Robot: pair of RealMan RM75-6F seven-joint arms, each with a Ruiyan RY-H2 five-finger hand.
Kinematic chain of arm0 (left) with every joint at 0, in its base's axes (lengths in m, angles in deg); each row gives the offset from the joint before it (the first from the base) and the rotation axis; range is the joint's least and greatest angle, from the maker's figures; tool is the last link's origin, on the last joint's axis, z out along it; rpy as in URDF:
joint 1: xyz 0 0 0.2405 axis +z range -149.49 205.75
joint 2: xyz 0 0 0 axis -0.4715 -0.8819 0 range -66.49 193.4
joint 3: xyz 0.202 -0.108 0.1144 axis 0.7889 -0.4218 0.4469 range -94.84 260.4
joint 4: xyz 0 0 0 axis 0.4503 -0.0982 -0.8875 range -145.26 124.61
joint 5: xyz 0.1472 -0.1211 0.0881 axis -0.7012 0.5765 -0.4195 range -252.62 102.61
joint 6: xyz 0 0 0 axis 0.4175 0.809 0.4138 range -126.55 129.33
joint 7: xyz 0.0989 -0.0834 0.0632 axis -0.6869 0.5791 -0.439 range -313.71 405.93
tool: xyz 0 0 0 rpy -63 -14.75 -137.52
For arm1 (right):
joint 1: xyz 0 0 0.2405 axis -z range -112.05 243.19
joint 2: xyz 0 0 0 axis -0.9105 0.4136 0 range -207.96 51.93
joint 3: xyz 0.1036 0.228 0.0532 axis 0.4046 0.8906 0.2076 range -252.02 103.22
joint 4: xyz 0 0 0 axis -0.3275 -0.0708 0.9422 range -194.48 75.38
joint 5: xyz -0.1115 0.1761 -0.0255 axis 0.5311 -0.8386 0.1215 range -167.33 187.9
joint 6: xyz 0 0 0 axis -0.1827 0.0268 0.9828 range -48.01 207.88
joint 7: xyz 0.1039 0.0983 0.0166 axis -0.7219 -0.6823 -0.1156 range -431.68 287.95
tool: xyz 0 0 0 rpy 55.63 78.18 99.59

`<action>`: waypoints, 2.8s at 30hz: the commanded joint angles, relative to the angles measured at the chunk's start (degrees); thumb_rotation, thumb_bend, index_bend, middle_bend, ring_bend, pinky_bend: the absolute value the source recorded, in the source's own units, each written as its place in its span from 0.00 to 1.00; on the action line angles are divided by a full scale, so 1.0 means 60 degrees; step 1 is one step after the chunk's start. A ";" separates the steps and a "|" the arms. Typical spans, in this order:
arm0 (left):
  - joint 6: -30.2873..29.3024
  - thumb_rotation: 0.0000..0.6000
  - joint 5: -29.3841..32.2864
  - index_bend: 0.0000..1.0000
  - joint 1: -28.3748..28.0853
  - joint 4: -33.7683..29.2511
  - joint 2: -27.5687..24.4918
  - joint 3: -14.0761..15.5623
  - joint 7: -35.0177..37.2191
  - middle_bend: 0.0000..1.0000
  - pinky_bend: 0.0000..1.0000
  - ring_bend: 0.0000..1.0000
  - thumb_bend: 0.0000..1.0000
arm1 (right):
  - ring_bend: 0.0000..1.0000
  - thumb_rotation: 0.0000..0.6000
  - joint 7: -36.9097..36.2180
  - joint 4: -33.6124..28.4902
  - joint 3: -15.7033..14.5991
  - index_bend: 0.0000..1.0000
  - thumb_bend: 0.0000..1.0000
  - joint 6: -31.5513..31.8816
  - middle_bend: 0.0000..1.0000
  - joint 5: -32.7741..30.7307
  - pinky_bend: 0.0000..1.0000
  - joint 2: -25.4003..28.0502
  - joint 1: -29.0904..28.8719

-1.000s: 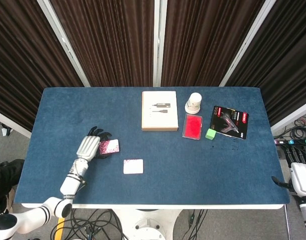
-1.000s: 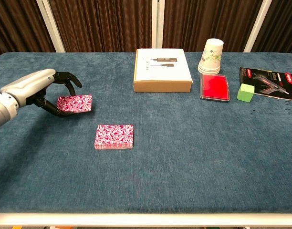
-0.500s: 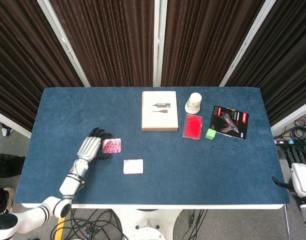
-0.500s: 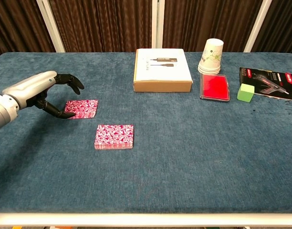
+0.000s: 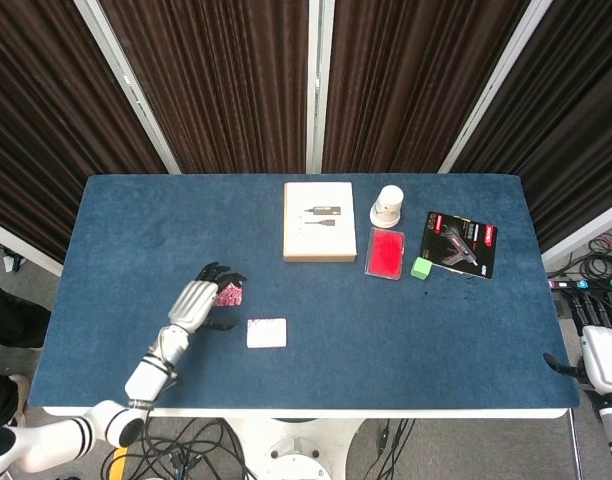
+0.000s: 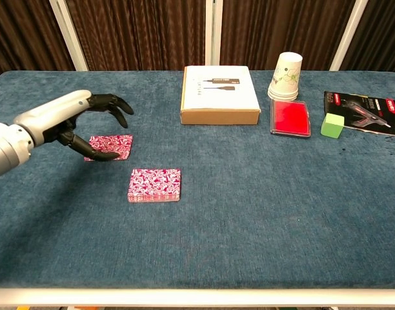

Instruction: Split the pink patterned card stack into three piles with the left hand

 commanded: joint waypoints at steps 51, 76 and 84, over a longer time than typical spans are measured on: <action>0.0059 1.00 -0.0082 0.21 0.0147 0.0796 0.1735 0.0487 -0.1187 0.32 0.05 0.10 0.18 | 0.00 1.00 -0.0268 0.0224 0.0006 0.00 0.09 -0.0091 0.00 -0.0061 0.00 -0.0012 0.0036; 0.0076 1.00 -0.0075 0.21 0.0169 0.0905 0.1774 0.0417 -0.1120 0.34 0.06 0.10 0.19 | 0.00 1.00 -0.0219 0.0205 -0.0009 0.00 0.09 -0.0114 0.00 -0.0092 0.00 -0.0003 0.0057; 0.0166 1.00 -0.0005 0.21 0.0182 0.0922 0.1781 0.0426 -0.1165 0.36 0.06 0.10 0.19 | 0.00 1.00 -0.0172 0.0172 -0.0005 0.00 0.09 -0.0150 0.00 -0.0139 0.00 0.0021 0.0056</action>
